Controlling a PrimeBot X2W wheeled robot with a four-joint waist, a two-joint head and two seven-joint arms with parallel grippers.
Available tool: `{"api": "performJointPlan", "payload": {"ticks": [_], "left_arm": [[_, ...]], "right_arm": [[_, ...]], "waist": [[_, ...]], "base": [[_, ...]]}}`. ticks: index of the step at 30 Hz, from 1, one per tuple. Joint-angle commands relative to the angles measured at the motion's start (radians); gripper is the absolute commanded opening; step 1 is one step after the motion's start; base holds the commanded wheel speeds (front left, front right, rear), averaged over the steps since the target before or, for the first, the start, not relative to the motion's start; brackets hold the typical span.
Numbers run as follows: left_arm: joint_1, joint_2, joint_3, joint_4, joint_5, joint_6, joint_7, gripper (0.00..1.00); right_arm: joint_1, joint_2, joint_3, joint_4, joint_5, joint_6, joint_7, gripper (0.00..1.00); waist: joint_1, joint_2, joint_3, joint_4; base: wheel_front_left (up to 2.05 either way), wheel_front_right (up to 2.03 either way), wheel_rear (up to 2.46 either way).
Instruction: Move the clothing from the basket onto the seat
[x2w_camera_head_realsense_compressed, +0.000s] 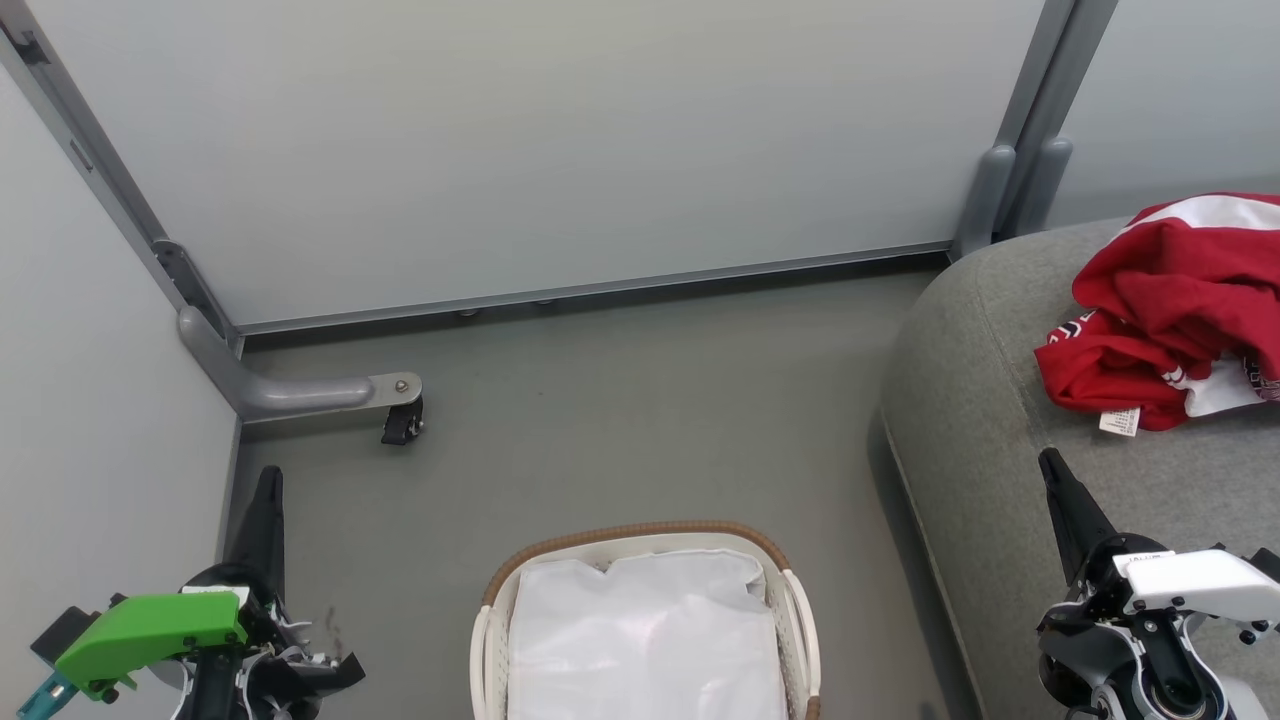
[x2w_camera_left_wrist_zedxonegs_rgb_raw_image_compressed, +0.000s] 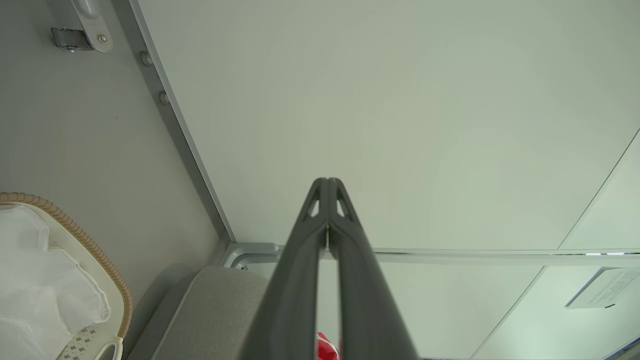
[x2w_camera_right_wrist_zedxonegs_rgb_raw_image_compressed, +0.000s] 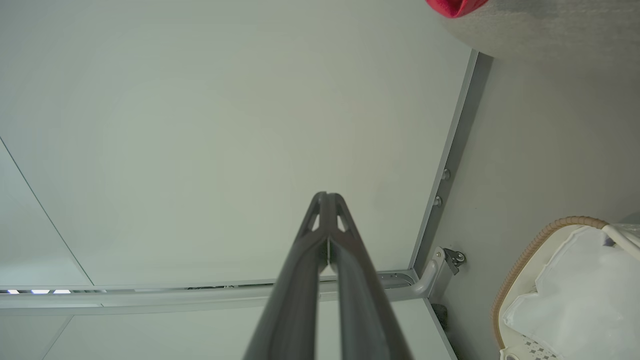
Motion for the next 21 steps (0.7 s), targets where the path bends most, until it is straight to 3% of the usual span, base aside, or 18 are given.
{"api": "performJointPlan", "payload": {"ticks": [1,21], "left_arm": [[-0.01,0.005,0.002,-0.002,-0.004,-0.006,0.005,0.0],[-0.01,0.005,0.002,-0.002,-0.004,-0.006,0.005,0.0]], "right_arm": [[-0.008,-0.006,-0.002,-0.004,0.003,-0.001,0.001,0.0],[-0.008,-0.006,-0.002,-0.004,0.003,-0.001,0.001,0.0]], "waist": [[0.0,0.0,0.0,0.0],[0.0,0.0,0.0,0.0]], "base": [[0.0,0.0,0.0],[0.0,0.0,0.0]]}}
